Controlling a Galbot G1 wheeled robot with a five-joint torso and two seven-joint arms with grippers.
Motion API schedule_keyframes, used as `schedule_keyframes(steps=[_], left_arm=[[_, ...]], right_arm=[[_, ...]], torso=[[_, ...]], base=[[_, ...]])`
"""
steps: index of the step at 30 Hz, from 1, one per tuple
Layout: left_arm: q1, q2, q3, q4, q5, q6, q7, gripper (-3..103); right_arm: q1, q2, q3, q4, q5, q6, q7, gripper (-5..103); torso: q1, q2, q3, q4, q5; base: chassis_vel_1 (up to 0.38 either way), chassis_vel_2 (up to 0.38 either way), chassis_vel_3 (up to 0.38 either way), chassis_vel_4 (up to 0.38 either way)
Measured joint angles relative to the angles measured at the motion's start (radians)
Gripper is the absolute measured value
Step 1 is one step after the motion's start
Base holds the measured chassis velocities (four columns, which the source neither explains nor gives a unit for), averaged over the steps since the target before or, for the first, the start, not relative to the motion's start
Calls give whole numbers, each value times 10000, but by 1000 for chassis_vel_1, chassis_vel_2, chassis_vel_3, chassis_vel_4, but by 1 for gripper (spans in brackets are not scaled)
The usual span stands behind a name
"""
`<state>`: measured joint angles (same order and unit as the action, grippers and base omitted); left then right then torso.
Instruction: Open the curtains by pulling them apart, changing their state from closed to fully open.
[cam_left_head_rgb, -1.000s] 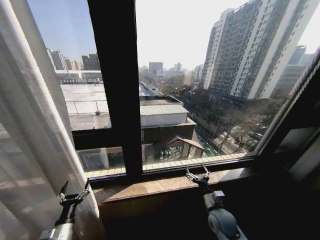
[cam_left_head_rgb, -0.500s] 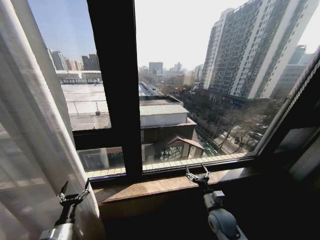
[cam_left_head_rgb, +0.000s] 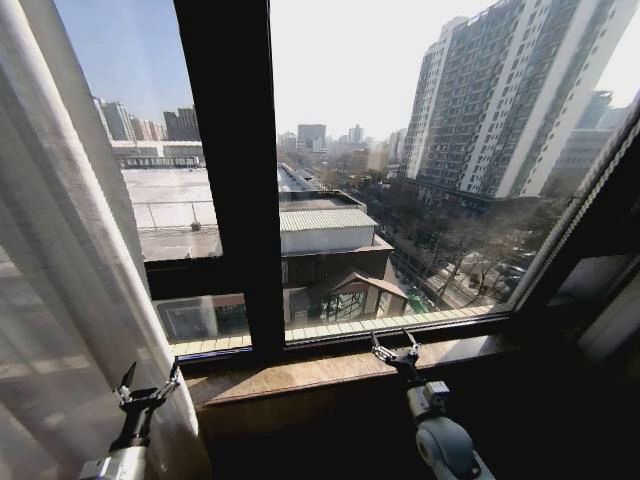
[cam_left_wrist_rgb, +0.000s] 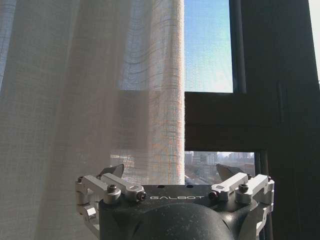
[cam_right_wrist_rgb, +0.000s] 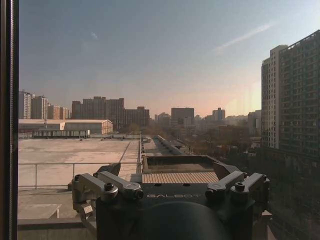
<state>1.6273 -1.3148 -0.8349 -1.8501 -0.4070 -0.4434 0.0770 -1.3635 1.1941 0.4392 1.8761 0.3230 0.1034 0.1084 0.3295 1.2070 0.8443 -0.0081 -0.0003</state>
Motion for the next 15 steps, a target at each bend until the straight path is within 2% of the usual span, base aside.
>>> schedule_keyframes(steps=[15], left_arm=[[0, 0, 0, 0, 0, 1, 0, 100]], right_arm=[[0, 0, 0, 0, 0, 0, -1, 100]], torso=[[-1, 0, 0, 0, 0]], base=[[0, 0, 0, 0]])
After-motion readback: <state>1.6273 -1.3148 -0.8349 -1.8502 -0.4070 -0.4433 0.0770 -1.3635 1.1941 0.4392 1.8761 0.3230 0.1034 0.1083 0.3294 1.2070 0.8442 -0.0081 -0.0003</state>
